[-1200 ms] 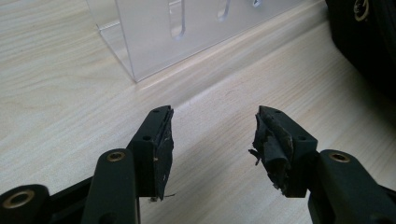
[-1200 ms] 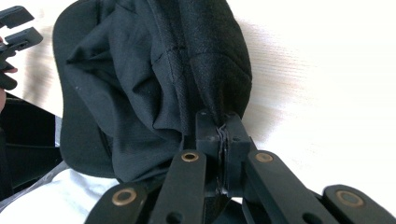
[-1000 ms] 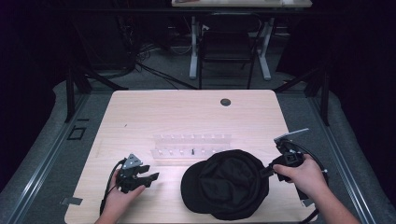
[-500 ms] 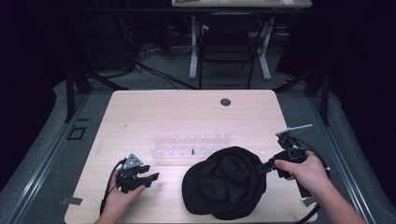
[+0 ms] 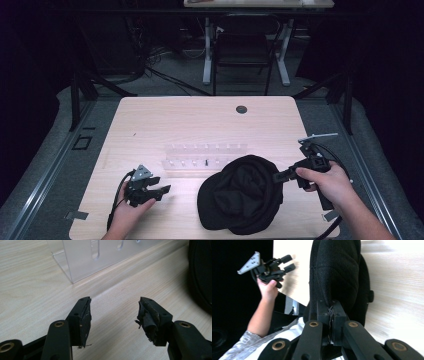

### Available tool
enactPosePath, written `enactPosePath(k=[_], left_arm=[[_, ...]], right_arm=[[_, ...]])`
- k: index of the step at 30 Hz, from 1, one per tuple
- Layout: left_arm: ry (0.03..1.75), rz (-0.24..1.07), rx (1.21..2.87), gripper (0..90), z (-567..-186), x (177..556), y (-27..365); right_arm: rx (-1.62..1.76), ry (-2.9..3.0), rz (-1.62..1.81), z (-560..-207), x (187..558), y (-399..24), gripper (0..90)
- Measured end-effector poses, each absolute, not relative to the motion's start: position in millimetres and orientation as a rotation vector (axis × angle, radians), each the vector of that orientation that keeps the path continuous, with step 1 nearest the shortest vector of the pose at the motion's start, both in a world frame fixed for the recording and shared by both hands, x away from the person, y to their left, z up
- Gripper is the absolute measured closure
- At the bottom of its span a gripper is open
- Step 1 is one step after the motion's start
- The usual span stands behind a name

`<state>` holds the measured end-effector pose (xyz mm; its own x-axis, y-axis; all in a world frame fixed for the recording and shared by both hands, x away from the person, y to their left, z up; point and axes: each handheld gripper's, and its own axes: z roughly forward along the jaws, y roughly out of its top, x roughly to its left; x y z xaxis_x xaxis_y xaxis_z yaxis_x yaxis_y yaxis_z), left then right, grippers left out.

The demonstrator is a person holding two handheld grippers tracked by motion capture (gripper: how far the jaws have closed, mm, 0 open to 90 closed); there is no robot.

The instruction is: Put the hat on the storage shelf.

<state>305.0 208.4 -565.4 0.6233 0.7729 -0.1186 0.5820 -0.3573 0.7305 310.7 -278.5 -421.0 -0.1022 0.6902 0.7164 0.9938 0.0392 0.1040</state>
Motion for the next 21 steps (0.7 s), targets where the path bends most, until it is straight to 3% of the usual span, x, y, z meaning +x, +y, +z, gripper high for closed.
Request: enactPosePath(k=[21], left_arm=[[1.063,0.312,2.075,44.0,-566.6,305.3,208.0]], right_arm=[[-1.577,-1.722,-0.976,-406.9,309.8,-272.0,88.5]])
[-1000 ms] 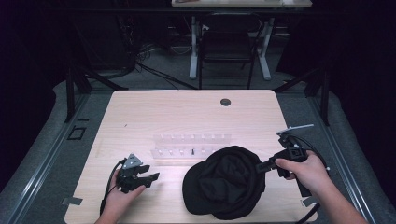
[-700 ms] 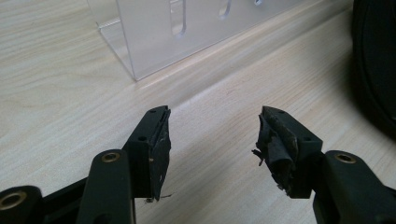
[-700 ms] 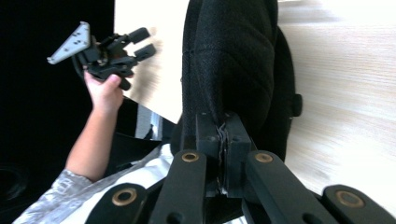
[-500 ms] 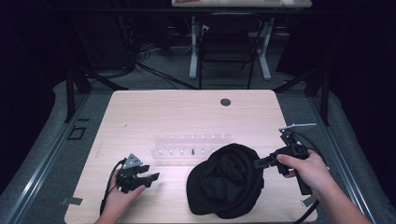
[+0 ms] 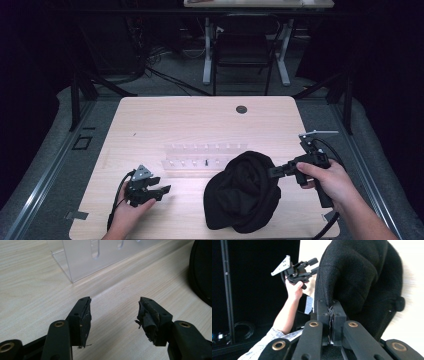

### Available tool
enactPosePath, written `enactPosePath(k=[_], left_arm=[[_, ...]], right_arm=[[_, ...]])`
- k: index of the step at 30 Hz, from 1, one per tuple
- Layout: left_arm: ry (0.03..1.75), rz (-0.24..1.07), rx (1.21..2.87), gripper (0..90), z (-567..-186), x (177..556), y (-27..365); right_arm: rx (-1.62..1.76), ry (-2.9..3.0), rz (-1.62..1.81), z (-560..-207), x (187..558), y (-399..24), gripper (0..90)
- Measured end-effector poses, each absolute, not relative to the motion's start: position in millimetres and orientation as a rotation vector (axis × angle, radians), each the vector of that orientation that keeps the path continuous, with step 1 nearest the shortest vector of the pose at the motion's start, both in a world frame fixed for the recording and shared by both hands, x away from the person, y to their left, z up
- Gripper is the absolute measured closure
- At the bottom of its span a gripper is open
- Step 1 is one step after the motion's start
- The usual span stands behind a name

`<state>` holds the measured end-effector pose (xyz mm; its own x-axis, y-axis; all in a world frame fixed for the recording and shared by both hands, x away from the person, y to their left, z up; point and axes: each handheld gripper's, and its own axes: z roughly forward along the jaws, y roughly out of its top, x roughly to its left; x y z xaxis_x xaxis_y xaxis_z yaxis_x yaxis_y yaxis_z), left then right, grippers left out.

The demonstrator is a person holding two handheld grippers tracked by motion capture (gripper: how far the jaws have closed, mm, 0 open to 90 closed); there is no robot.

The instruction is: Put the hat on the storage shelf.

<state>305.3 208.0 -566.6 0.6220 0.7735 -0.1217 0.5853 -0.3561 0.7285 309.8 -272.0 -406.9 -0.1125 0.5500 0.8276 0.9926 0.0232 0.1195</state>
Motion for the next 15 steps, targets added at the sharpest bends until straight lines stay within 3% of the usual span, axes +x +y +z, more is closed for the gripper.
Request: enactPosePath(k=[15], left_arm=[[1.066,0.301,2.065,43.2,-566.4,305.0,207.8]], right_arm=[[-1.454,-1.711,-1.084,-385.2,306.1,-255.4,88.5]])
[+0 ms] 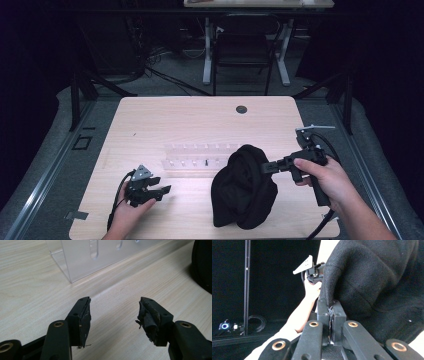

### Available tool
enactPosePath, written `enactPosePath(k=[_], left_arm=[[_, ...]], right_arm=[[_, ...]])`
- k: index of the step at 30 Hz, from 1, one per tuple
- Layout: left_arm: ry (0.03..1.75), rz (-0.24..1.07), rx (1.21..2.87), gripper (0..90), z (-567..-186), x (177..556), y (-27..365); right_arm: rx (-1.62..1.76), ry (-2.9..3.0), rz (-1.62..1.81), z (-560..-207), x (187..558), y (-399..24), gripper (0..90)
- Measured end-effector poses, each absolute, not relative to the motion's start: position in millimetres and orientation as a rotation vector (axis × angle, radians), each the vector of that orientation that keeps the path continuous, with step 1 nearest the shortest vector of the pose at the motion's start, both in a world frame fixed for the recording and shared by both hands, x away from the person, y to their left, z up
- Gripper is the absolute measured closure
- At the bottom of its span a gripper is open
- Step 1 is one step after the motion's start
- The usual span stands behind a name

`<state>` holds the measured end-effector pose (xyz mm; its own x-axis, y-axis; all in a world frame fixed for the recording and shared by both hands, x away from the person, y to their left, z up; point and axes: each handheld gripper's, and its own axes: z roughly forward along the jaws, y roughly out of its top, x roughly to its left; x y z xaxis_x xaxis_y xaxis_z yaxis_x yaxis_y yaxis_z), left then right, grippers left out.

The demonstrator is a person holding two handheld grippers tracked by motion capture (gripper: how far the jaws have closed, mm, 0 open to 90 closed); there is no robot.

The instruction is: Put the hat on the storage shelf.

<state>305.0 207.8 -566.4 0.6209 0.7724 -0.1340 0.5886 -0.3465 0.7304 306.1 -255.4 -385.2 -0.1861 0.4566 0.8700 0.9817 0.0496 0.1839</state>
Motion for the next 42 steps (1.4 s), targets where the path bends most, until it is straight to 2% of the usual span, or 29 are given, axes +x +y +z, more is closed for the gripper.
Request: enactPosePath(k=[24,42], left_arm=[[1.06,0.302,2.07,42.8,-566.3,305.3,207.8],[1.062,0.296,2.065,42.7,-566.0,306.0,208.8]], right_arm=[[-1.359,-1.711,-1.313,-334.5,323.7,-250.6,88.5],[-1.378,-1.706,-1.375,-328.4,361.3,-232.0,88.5]])
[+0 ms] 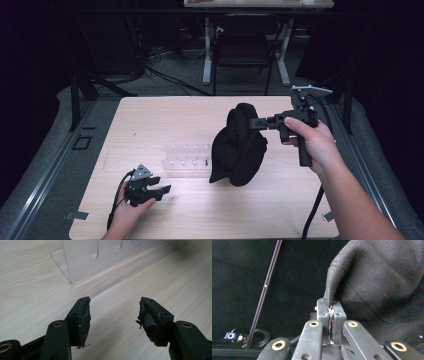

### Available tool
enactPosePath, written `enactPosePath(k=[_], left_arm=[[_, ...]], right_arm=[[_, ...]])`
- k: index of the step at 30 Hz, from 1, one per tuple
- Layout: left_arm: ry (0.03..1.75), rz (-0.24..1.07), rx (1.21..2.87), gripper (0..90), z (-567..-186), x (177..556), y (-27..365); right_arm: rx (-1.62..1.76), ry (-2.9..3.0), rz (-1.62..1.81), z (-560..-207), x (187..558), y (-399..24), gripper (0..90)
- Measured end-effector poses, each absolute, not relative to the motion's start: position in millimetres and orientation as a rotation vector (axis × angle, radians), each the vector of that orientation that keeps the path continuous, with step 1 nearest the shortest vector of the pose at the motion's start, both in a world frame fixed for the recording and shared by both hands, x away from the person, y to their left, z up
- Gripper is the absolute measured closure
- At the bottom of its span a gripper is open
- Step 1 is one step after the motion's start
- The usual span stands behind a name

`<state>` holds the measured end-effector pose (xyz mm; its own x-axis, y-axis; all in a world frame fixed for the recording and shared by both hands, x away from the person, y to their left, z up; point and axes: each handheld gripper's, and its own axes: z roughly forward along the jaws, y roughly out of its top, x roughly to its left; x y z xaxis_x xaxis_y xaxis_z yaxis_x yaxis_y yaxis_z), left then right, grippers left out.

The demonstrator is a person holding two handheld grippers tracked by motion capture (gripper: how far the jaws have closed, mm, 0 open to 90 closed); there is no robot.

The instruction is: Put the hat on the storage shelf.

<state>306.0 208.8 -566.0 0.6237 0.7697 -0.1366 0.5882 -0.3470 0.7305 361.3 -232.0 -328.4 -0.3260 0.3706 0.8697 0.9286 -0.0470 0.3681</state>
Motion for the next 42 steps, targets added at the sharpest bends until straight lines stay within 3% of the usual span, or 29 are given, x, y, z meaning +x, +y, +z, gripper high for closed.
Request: enactPosePath(k=[26,42], left_arm=[[1.052,0.291,2.05,42.7,-563.8,305.7,206.7],[0.869,0.34,2.014,45.2,-529.3,296.3,176.8]], right_arm=[[-1.407,-1.675,-1.43,-338.0,405.4,-209.4,88.5],[-1.365,-1.633,-1.456,-343.5,414.7,-188.5,88.5]])
